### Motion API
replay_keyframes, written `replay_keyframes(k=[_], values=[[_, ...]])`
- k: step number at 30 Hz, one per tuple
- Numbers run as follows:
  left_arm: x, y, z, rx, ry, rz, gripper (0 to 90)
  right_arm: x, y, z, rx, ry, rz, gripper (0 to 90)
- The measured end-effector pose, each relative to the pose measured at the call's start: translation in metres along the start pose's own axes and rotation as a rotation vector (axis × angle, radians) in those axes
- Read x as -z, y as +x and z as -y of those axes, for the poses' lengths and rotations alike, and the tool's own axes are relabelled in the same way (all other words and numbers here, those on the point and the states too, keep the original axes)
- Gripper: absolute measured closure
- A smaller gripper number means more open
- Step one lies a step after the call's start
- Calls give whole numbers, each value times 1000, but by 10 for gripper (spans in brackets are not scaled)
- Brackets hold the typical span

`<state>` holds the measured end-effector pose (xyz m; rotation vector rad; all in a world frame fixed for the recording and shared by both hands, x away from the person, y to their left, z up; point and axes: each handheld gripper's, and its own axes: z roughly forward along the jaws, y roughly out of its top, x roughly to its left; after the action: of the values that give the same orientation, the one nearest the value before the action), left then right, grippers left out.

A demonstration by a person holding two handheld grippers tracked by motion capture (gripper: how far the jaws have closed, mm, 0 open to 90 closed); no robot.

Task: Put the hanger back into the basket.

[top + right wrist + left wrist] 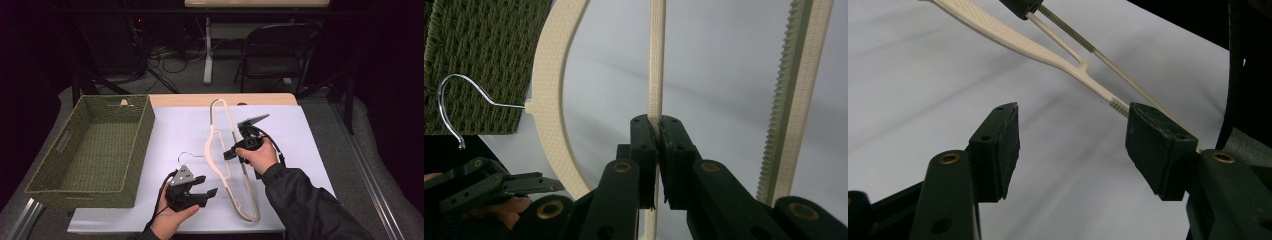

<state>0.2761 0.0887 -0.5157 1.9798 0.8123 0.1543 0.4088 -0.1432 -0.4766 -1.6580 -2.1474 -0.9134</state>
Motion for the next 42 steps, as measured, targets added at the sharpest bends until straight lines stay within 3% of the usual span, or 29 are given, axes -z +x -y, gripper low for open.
replay_keyframes(k=[5,11,13,19,27,34,36,42], values=[[-14,-3,-4,18,7,40,379,-4,-3,2,2,1,-3,857],[-34,-6,-6,79,20,67,382,-5,-2,4,-7,-4,-11,857],[-41,-7,-6,76,19,61,410,-6,-2,4,-11,-5,-14,857],[-52,-7,-8,116,-9,45,503,-7,-2,4,-6,3,-16,856],[-56,-7,-8,112,-11,7,594,-7,-1,5,-17,-11,-33,856],[-56,-4,-9,141,-15,20,636,-8,0,6,-9,-12,-40,855],[-55,-3,-9,153,-15,25,648,-6,0,5,-5,9,-48,854],[-51,1,-12,176,-17,56,685,-5,2,6,-20,-19,-53,851]])
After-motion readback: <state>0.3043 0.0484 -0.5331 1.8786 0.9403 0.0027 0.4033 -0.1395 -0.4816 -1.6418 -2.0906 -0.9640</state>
